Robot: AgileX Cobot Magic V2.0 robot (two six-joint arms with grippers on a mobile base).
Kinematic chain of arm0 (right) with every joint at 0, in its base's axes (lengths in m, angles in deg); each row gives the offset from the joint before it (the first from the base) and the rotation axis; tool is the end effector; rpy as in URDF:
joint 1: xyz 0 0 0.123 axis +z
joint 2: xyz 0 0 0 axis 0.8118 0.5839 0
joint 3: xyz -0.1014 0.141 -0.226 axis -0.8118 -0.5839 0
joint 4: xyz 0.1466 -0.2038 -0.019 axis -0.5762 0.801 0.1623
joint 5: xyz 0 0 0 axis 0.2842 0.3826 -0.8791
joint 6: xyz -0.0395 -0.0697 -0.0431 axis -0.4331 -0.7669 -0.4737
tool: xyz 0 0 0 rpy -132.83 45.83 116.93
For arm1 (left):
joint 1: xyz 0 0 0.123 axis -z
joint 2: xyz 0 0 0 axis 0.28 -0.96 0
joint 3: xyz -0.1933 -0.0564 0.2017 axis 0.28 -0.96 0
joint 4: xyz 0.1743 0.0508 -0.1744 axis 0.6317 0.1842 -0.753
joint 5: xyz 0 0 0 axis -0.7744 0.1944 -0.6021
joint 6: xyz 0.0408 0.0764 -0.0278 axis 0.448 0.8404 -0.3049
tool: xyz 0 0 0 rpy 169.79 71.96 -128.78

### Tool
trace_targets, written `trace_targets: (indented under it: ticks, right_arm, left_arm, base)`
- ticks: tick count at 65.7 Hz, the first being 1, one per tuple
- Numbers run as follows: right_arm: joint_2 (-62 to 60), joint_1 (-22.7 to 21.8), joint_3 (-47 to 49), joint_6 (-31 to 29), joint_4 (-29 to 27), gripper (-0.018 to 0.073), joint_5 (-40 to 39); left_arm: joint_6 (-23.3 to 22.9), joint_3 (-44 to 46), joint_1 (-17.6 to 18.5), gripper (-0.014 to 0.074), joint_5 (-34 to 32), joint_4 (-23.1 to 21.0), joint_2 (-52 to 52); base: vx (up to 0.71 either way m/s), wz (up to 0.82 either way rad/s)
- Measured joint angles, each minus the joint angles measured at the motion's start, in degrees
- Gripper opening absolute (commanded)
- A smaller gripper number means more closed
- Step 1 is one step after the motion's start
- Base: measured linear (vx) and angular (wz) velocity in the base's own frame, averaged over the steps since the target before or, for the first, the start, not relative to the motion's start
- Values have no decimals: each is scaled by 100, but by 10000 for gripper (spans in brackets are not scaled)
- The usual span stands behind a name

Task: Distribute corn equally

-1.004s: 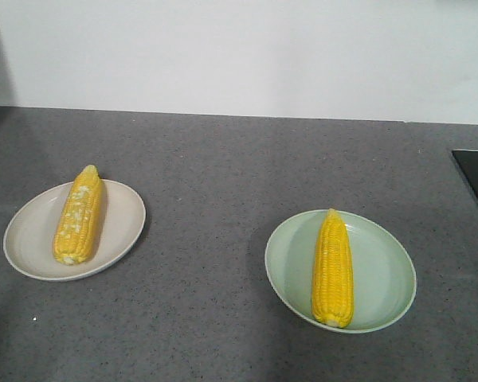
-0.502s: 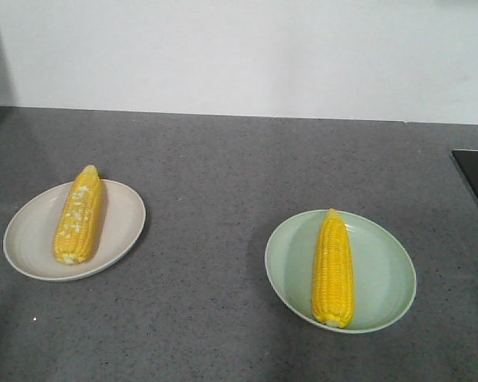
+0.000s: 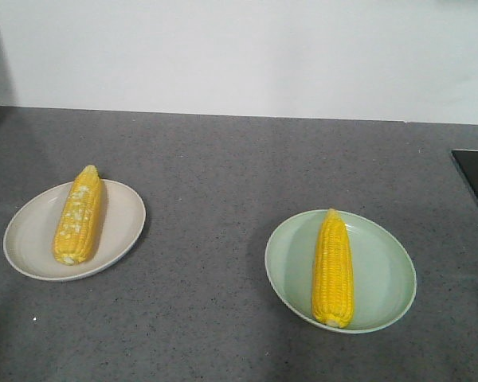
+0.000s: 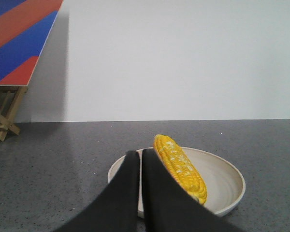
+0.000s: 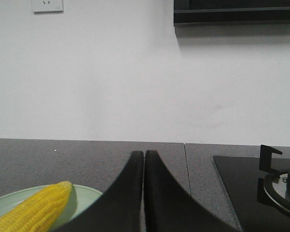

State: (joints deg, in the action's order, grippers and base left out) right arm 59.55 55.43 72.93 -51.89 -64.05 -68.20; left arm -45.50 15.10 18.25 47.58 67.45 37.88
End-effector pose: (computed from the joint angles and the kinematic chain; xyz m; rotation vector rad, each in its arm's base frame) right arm 0.0558 0.0010 0.2110 -0.0096 1.4234 0.0200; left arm 0.0564 -0.0020 0.2058 0.0033 1.4892 -0.0527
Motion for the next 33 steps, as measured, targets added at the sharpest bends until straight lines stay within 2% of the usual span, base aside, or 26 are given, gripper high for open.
trace_targets:
  ticks: [33]
  right_arm:
    - [0,0,0,0,0,-11,0]
  left_arm:
    - [0,0,0,-6,0,0,0]
  base:
    - [0,0]
